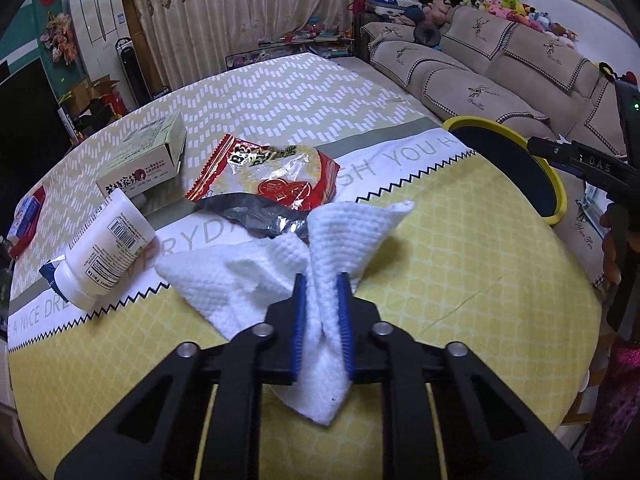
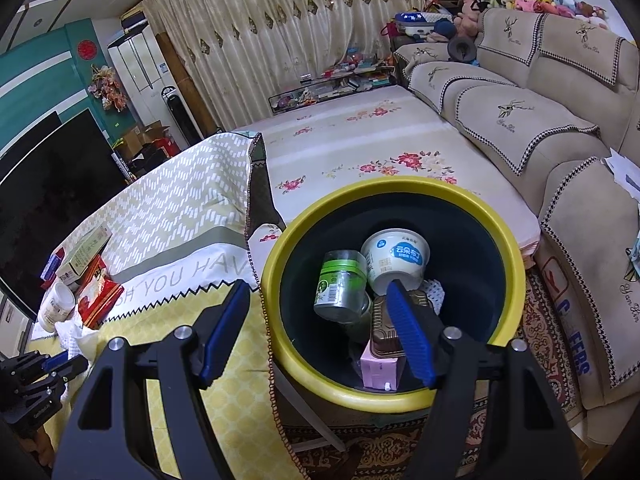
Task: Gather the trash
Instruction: 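Pinch the white cloth at its middle with the left tool and lift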
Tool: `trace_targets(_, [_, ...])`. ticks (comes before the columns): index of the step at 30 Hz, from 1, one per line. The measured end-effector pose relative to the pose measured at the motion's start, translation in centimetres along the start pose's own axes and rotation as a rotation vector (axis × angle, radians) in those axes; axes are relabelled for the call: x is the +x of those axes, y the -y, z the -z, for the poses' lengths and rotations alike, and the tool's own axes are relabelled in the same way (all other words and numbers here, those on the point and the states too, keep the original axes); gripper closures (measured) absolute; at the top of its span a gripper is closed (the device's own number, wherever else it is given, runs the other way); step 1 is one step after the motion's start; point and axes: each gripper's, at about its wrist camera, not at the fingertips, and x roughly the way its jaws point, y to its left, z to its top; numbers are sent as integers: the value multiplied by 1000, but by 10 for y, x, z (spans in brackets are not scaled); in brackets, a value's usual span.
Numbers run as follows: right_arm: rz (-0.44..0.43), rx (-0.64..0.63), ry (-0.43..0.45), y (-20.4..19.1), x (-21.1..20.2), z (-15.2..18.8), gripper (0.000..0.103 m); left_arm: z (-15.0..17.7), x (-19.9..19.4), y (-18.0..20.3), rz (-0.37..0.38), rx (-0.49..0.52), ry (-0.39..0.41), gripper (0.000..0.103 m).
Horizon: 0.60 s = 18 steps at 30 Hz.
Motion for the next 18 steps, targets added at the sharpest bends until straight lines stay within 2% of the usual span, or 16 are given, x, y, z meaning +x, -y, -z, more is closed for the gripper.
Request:
trace_targets(9, [-2, 6, 19, 3, -9, -1, 36, 7, -39, 3, 38, -2, 48, 92])
trace_targets(18, [-14, 14, 20, 6, -13, -2, 36, -8, -100, 6, 86, 6, 143, 92])
